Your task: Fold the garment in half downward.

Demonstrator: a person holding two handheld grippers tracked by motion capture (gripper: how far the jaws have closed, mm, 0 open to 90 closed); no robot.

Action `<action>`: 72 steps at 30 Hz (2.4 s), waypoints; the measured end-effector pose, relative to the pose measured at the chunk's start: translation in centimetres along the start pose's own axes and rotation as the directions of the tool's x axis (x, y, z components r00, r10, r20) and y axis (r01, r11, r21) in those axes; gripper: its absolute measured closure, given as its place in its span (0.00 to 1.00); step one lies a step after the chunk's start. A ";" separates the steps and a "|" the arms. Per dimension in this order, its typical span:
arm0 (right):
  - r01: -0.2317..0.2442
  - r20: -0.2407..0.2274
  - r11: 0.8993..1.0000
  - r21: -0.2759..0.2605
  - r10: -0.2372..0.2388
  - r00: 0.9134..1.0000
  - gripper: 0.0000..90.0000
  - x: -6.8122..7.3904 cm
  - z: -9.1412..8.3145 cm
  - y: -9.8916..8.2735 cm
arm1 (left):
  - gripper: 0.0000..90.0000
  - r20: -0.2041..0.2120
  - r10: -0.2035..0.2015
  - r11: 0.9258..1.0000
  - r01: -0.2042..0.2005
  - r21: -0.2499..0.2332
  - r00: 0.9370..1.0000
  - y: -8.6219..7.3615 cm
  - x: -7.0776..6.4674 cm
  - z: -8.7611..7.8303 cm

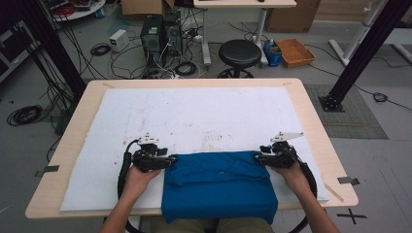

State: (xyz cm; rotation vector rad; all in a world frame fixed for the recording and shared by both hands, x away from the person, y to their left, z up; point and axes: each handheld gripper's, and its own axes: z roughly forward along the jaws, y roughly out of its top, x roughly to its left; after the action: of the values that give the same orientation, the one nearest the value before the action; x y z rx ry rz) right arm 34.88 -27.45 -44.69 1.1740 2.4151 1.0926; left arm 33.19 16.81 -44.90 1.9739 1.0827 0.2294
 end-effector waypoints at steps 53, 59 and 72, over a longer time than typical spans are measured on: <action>0.061 -0.044 0.998 0.004 -0.061 0.997 0.94 0.6 4.1 5.5 | 0.96 0.091 0.101 0.994 -0.098 -0.043 0.991 5.9 -2.4 6.7; 0.099 -0.069 0.991 -0.085 -0.105 0.992 0.94 1.0 2.6 4.9 | 0.96 0.167 0.130 0.983 -0.106 -0.149 0.977 5.0 -2.7 4.7; 0.223 -0.230 0.961 -0.165 -0.257 0.939 0.94 3.1 -1.1 1.4 | 0.96 0.284 0.226 0.970 -0.189 -0.155 0.932 1.7 -4.3 1.2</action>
State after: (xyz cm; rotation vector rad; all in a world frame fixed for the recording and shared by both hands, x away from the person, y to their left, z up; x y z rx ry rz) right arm 33.13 -25.17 -42.62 0.7101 2.5326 1.3682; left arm 32.27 12.41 -43.39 1.9336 0.6490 0.1017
